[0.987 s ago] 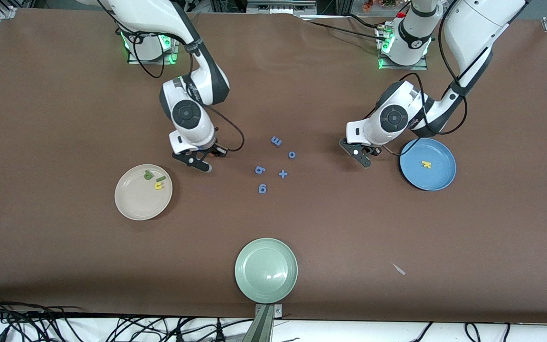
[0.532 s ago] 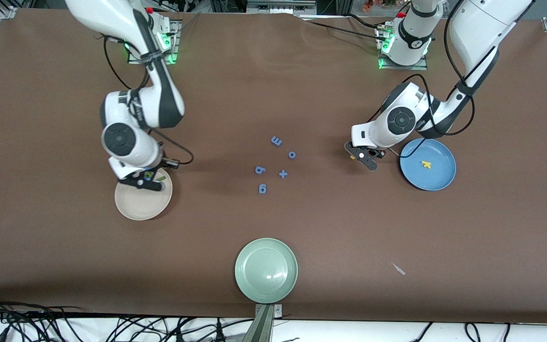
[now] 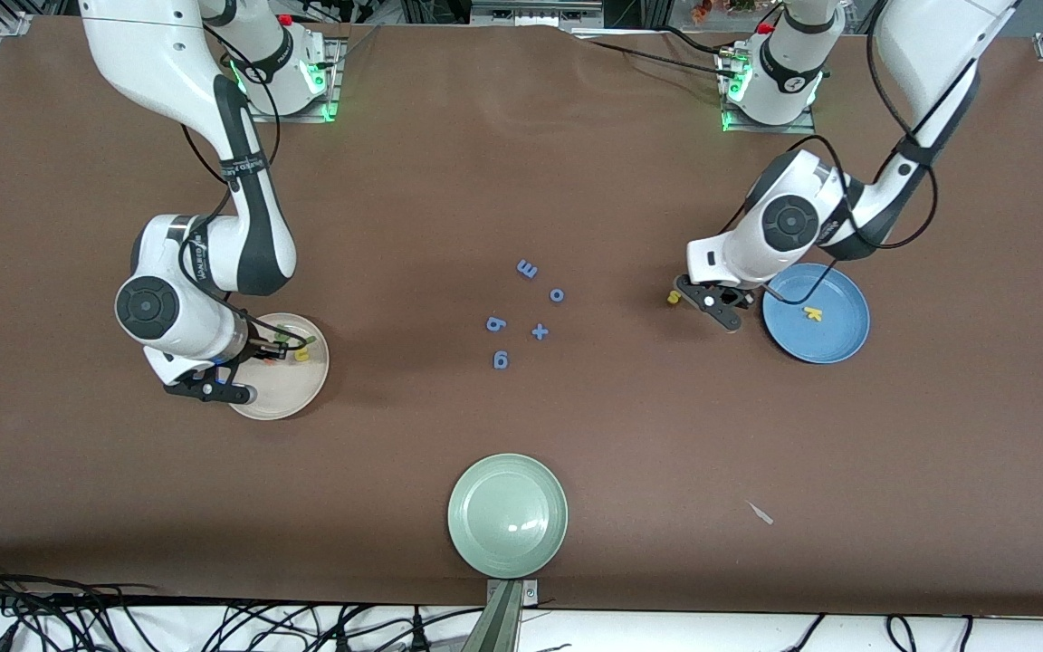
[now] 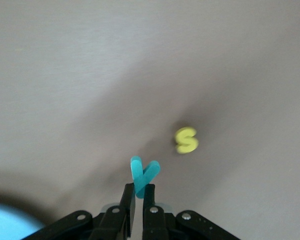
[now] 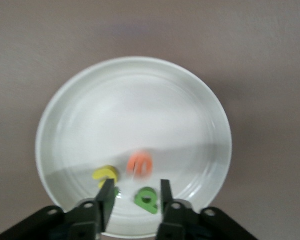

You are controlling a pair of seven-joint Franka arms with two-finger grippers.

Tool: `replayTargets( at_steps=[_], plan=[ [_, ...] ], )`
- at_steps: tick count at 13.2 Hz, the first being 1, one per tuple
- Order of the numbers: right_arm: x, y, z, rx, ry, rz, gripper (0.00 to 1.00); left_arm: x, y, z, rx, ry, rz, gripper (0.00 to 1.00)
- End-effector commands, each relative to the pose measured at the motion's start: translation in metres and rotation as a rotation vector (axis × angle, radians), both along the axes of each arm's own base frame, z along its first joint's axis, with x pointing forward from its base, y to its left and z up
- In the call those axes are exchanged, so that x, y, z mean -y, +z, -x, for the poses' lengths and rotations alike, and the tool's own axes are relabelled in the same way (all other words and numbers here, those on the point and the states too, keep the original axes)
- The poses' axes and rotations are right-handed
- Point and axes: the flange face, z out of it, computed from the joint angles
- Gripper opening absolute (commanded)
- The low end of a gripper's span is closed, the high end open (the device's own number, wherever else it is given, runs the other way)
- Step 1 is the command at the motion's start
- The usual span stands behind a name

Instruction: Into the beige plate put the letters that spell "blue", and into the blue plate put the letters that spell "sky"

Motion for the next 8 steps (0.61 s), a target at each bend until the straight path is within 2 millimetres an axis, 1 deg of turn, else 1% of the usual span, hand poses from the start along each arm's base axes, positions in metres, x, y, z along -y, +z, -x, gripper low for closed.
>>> replayTargets(
  at_steps=[1,2,3,4,5,6,7,8],
  plan=[
    [-0.020,0.032,-0.018,-0.016,0.009,-0.032,0.99,-0.050,0.027,-0.016,-0.038,-0.073,-0.038,0.09],
    [-0.023,0.043,-0.021,-0.030,0.013,-0.033,0.99,-0.066,0.033,-0.018,-0.059,-0.102,-0.048,0.09],
    [-0.027,0.056,-0.023,-0.031,0.023,-0.033,0.99,-0.080,0.034,-0.020,-0.066,-0.114,-0.045,0.12],
    [-0.031,0.068,-0.023,-0.039,0.024,-0.032,0.99,-0.089,0.031,-0.021,-0.072,-0.127,-0.033,0.13],
    [-0.036,0.088,-0.024,-0.035,0.027,-0.036,0.99,-0.099,0.029,-0.022,-0.076,-0.140,-0.028,0.13],
    [-0.039,0.108,-0.025,-0.028,0.043,-0.029,0.99,-0.118,0.029,-0.024,-0.078,-0.152,-0.017,0.13],
    [-0.044,0.128,-0.023,-0.026,0.064,-0.015,1.00,-0.131,0.028,-0.025,-0.080,-0.161,-0.007,0.13],
    [-0.046,0.155,-0.020,-0.014,0.081,-0.005,1.00,-0.131,0.024,-0.025,-0.084,-0.164,0.003,0.13]
  ],
)
